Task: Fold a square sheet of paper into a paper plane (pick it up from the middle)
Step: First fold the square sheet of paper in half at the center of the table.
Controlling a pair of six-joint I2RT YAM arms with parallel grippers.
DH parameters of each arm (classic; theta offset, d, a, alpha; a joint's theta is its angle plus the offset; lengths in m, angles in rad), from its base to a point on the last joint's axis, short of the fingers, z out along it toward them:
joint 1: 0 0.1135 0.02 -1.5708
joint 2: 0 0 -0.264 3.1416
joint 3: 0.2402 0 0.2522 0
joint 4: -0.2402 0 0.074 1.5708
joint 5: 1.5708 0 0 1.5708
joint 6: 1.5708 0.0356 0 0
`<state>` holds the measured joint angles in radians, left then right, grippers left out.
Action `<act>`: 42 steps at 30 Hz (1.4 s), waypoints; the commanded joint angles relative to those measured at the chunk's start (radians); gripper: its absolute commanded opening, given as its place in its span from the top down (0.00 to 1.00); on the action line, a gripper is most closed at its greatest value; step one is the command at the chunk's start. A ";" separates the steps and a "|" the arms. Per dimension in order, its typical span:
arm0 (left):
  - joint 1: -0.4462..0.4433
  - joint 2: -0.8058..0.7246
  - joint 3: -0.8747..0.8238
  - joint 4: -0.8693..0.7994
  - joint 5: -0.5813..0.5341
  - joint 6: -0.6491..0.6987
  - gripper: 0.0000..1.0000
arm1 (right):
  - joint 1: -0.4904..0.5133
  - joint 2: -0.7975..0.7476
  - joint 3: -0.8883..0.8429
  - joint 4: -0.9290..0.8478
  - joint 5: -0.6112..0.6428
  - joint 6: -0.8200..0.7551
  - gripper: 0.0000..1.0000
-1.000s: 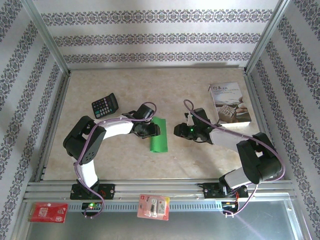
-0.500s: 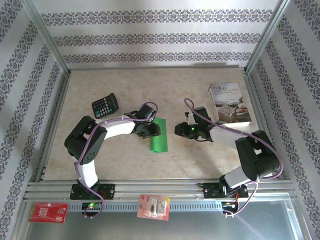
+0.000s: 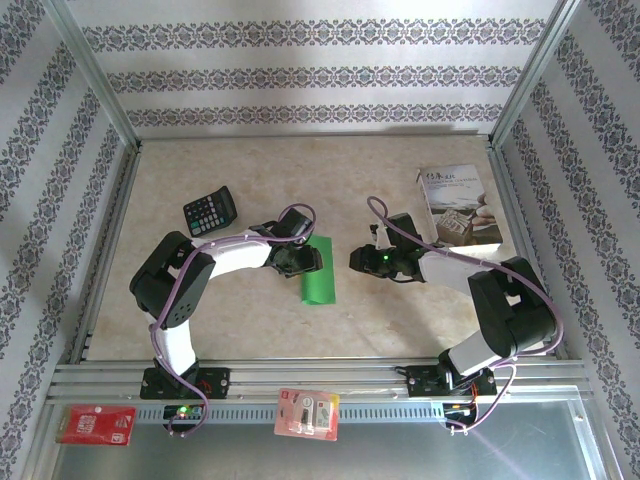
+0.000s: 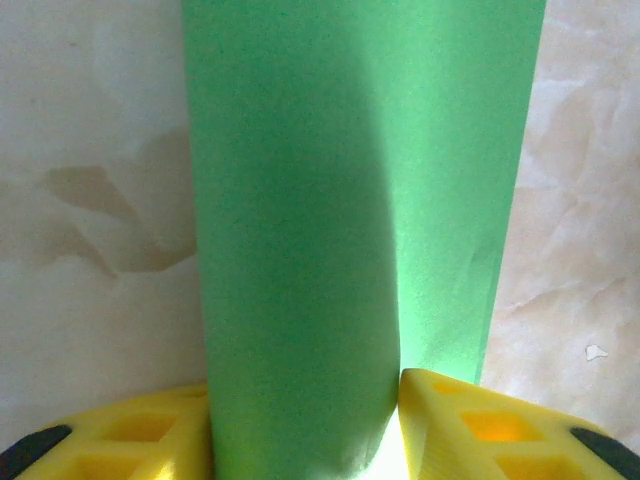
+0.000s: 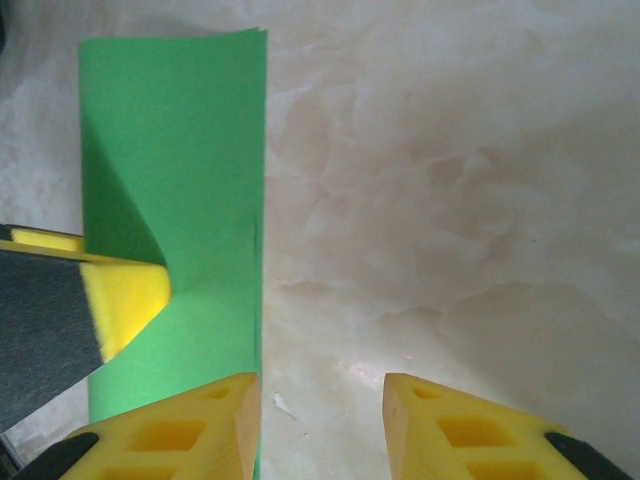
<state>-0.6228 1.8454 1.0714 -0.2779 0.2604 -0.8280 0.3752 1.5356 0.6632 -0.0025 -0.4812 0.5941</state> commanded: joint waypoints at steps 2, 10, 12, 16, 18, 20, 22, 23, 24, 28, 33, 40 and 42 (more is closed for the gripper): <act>0.016 0.106 -0.017 -0.048 -0.247 0.029 0.53 | -0.012 0.014 0.024 -0.009 -0.019 -0.024 0.62; 0.014 0.119 -0.008 -0.058 -0.255 0.031 0.54 | -0.030 0.012 0.026 -0.009 -0.028 -0.026 0.62; 0.011 0.123 -0.007 -0.056 -0.254 0.033 0.53 | -0.032 0.012 0.027 -0.008 -0.029 -0.027 0.62; 0.009 0.130 -0.005 -0.060 -0.259 0.033 0.53 | -0.037 0.014 0.029 -0.010 -0.031 -0.029 0.62; 0.008 0.131 -0.003 -0.061 -0.260 0.033 0.53 | -0.037 0.016 0.030 -0.010 -0.032 -0.028 0.62; 0.008 0.135 -0.002 -0.063 -0.262 0.035 0.53 | -0.039 0.018 0.030 -0.010 -0.033 -0.029 0.62; 0.006 0.143 -0.001 -0.063 -0.263 0.034 0.52 | -0.039 0.021 0.032 -0.010 -0.034 -0.028 0.62; 0.005 0.145 0.002 -0.065 -0.266 0.035 0.52 | -0.038 0.020 0.033 -0.010 -0.034 -0.029 0.62; 0.004 0.146 0.001 -0.065 -0.269 0.035 0.52 | -0.040 0.022 0.033 -0.012 -0.036 -0.029 0.62; 0.000 0.152 0.005 -0.066 -0.274 0.034 0.51 | -0.040 0.023 0.033 -0.012 -0.036 -0.028 0.62; 0.000 0.151 0.005 -0.071 -0.280 0.034 0.52 | -0.042 0.022 0.030 -0.011 -0.036 -0.029 0.63; 0.000 0.156 0.010 -0.076 -0.283 0.045 0.52 | -0.043 0.019 0.029 -0.014 -0.036 -0.029 0.63; 0.000 0.158 0.012 -0.079 -0.285 0.048 0.52 | -0.045 0.018 0.026 -0.014 -0.036 -0.028 0.63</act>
<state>-0.6483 1.8786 1.1275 -0.3489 0.2039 -0.8249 0.3420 1.5478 0.6727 -0.0090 -0.5041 0.5854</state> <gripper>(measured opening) 0.483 0.374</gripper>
